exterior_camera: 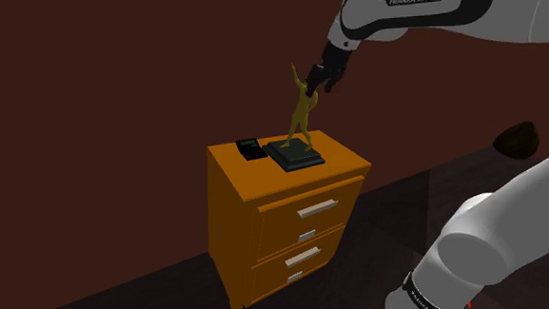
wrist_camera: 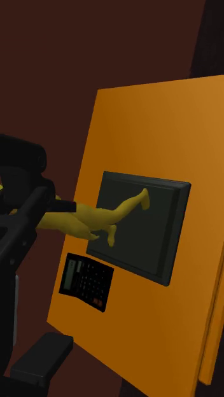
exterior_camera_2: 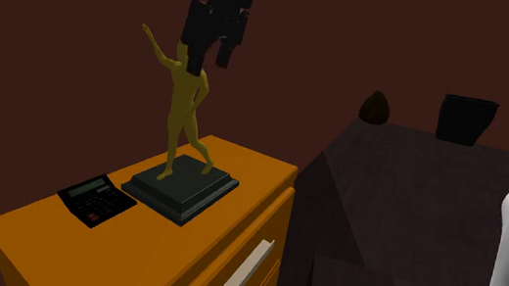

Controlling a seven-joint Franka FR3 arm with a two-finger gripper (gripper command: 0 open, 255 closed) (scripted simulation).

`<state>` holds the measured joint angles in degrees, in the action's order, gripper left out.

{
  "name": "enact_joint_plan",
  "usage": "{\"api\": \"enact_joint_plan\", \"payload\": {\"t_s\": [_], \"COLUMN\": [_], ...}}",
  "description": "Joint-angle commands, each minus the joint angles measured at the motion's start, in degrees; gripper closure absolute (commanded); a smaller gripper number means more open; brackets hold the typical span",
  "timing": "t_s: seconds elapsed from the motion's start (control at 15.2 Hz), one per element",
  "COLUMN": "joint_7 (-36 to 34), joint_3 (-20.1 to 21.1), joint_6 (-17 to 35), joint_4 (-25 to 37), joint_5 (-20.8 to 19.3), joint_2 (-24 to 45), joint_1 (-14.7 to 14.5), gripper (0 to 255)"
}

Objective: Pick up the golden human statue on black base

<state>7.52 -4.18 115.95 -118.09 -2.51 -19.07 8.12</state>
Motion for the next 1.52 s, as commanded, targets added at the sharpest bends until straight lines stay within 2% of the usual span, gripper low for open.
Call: {"api": "enact_joint_plan", "payload": {"t_s": [0.0, 0.26, 0.79, 0.92, 0.99, 1.45], "joint_7": [-0.5, -0.6, -0.9, -0.9, -0.8, -0.9], "joint_3": [-0.5, -1.8, -1.9, -1.9, -1.9, -1.9], "joint_6": [1.5, 3.4, 9.2, 9.2, 9.2, 9.2], "joint_4": [3.0, 9.8, 3.9, 3.9, 3.9, 3.9], "joint_5": [-0.3, -0.6, -0.7, -0.7, -0.7, -0.7], "joint_2": [3.0, 8.5, 8.4, 8.4, 8.4, 8.4], "joint_1": [0.5, 1.7, 1.8, 1.8, 1.8, 1.8], "gripper": [0, 0, 0, 0, 255, 255]}}
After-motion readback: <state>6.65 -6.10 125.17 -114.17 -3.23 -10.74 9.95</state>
